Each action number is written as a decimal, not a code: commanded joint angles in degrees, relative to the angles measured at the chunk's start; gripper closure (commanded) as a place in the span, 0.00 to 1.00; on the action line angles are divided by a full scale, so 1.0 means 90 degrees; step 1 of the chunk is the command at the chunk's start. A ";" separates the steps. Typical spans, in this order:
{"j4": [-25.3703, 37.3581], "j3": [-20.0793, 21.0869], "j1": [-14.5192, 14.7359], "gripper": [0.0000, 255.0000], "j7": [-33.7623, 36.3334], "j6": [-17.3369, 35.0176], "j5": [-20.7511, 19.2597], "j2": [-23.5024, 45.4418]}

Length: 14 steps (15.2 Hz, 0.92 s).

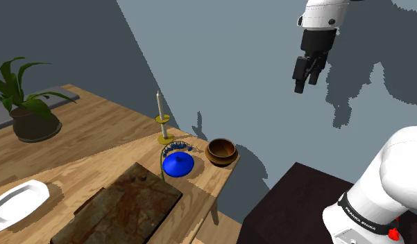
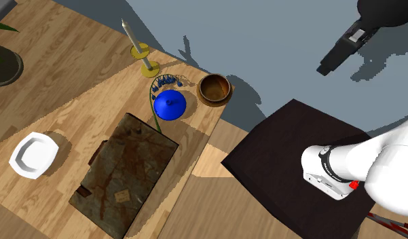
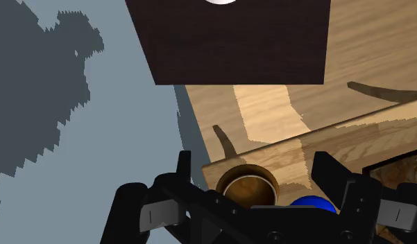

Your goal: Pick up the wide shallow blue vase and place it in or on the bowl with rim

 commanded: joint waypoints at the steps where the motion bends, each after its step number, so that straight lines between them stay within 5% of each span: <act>1: 0.0000 0.0000 0.0000 0.00 0.0000 0.0000 0.0000 0.0000; 14: -0.0612 0.0968 0.0331 0.00 0.1187 0.2786 0.0453 0.1810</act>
